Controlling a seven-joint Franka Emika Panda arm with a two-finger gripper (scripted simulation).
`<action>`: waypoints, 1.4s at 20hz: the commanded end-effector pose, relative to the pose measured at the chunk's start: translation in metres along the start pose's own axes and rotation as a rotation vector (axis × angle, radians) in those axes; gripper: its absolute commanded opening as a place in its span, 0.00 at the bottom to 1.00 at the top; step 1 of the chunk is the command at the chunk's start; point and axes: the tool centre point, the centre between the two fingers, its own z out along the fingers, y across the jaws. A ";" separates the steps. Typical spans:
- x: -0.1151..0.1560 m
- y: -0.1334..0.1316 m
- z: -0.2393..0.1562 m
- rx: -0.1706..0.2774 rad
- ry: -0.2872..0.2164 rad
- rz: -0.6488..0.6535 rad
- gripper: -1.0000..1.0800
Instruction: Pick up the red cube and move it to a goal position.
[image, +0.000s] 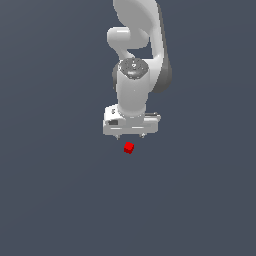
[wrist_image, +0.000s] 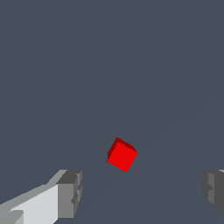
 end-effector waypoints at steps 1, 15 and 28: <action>0.000 0.000 0.000 0.000 0.000 0.000 0.96; -0.011 0.002 0.043 0.004 -0.001 0.148 0.96; -0.031 0.001 0.130 0.015 -0.003 0.446 0.96</action>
